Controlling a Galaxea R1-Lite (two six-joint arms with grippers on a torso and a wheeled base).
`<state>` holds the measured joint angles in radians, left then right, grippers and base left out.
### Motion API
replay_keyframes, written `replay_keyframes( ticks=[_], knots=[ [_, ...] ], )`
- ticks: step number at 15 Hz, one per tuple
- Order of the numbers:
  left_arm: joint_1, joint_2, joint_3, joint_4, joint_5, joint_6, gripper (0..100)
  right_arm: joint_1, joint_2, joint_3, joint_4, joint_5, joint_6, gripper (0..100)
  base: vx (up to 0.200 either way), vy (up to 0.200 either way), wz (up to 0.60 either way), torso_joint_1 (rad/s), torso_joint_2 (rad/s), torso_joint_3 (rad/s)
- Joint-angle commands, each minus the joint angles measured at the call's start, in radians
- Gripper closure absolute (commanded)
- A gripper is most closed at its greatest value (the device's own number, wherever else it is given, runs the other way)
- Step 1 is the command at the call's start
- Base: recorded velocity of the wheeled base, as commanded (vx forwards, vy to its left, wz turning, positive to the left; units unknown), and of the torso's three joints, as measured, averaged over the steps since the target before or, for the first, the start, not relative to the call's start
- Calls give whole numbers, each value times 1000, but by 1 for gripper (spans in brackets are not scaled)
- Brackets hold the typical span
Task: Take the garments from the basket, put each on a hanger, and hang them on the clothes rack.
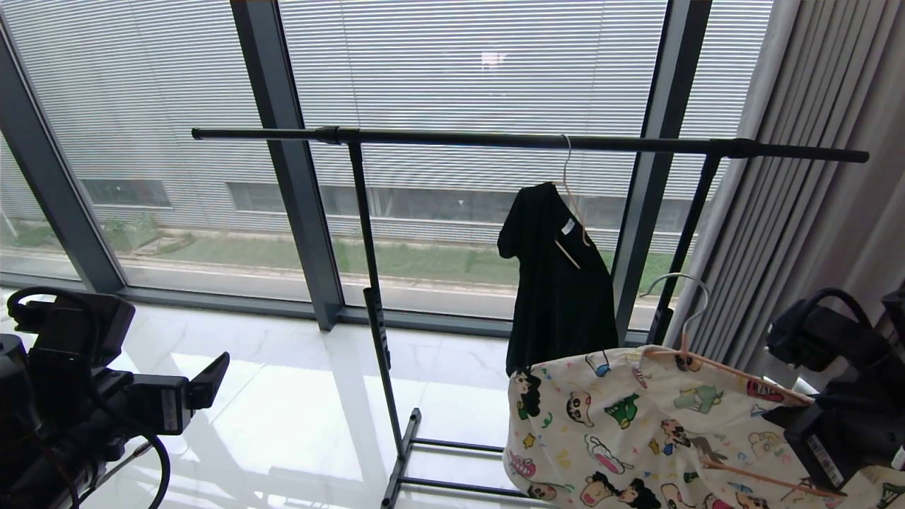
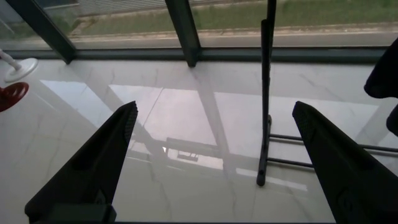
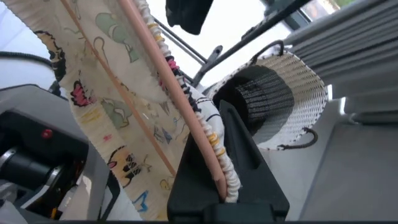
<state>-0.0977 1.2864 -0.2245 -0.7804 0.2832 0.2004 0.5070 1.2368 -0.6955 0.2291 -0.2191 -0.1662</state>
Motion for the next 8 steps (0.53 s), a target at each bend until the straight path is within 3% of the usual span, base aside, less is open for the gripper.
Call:
replay_keyframes(
  ticks=[1, 5, 7, 8],
  knots=[
    [18, -1, -3, 0, 1, 1, 0, -76, -115, 4, 67, -3, 1, 100, 0, 0, 0, 0, 0, 0],
    [29, -4, -10, 0, 1, 2, 0, -271, -234, 2, 262, -2, 1, 100, 0, 0, 0, 0, 0, 0],
    [27, -2, -7, 0, 1, 2, 0, -317, -240, 4, 280, -2, 2, 100, 0, 0, 0, 0, 0, 0],
    [26, -2, -10, 0, 1, 2, 0, -352, -231, 1, 277, 0, 47, 100, 0, 0, 0, 0, 0, 0]
  ],
)
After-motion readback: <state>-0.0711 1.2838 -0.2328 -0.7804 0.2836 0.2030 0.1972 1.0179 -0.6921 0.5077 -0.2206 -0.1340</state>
